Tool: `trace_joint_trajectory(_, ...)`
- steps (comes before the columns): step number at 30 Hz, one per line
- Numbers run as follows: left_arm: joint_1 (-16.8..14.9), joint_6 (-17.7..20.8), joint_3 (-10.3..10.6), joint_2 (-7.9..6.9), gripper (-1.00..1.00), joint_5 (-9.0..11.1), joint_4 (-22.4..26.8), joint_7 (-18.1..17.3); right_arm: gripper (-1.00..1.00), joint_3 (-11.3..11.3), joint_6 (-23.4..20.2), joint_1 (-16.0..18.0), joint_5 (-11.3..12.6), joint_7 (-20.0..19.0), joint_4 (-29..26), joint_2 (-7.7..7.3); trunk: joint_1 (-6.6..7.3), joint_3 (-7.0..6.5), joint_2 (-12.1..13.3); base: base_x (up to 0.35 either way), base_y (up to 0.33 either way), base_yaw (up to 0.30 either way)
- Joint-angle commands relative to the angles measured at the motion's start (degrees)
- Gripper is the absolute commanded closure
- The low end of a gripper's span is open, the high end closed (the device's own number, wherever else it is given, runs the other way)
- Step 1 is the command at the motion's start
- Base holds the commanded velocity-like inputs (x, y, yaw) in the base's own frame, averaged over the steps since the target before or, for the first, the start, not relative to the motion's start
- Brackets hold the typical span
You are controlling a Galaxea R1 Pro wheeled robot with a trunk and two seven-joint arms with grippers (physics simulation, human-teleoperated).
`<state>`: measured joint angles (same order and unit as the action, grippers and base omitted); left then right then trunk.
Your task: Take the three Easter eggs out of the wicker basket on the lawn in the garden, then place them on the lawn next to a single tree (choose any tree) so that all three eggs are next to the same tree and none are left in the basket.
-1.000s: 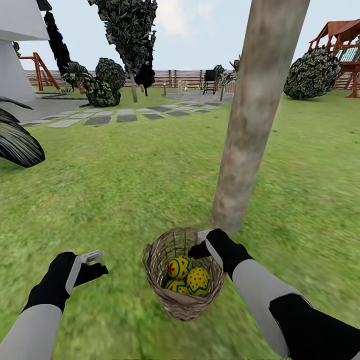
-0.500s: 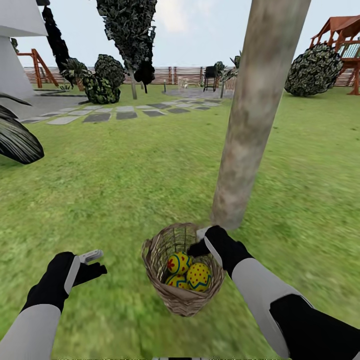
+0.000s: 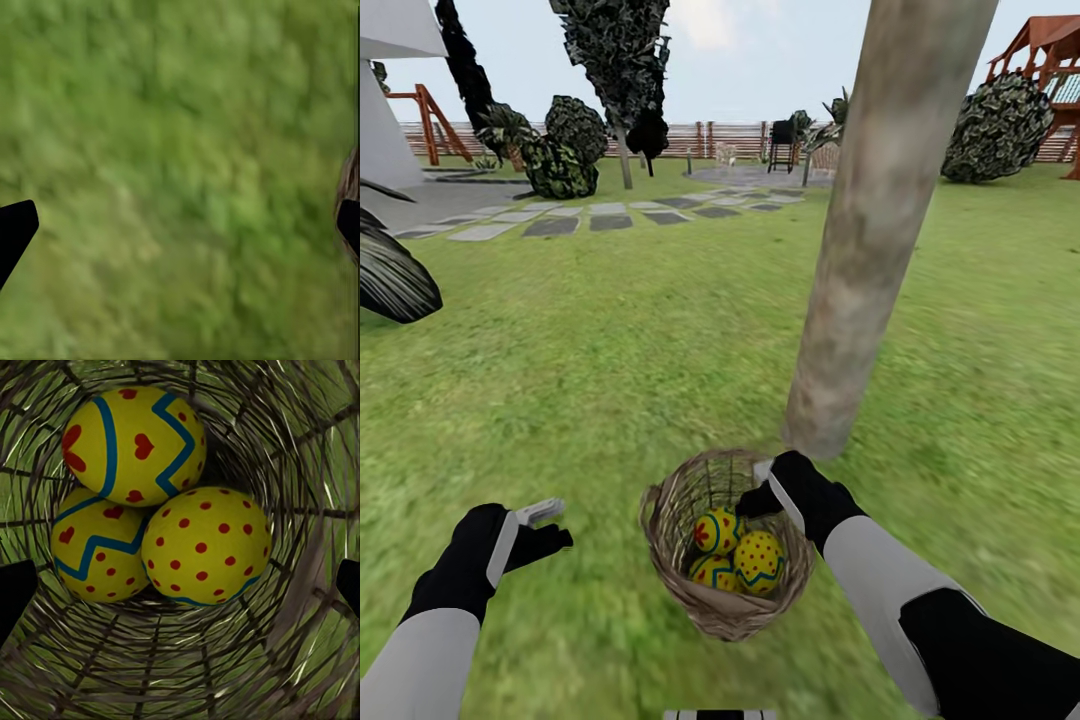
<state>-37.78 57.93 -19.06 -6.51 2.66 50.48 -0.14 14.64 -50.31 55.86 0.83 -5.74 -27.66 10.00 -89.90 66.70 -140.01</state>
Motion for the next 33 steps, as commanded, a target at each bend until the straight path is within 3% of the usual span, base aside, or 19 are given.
trace_joint_trajectory(1,0.0,0.3,-0.1,0.02,-1.0,0.2,0.1,0.0,-1.0,0.1,-0.2,0.0,0.1,-0.1,0.0,0.0,-0.02,0.15,0.0,0.226,0.0,0.0)
trace_joint_trajectory(16,0.0,0.3,0.2,0.08,-1.0,0.2,0.0,0.1,-1.0,0.0,-0.7,0.0,0.1,0.0,0.1,0.0,-0.02,1.55,0.0,0.103,0.0,0.0)
trace_joint_trajectory(33,0.0,0.3,0.0,0.02,-1.0,0.2,0.0,0.1,-1.0,0.0,-2.9,0.0,0.2,0.4,0.7,0.0,-0.02,3.15,0.0,0.006,0.0,0.0)
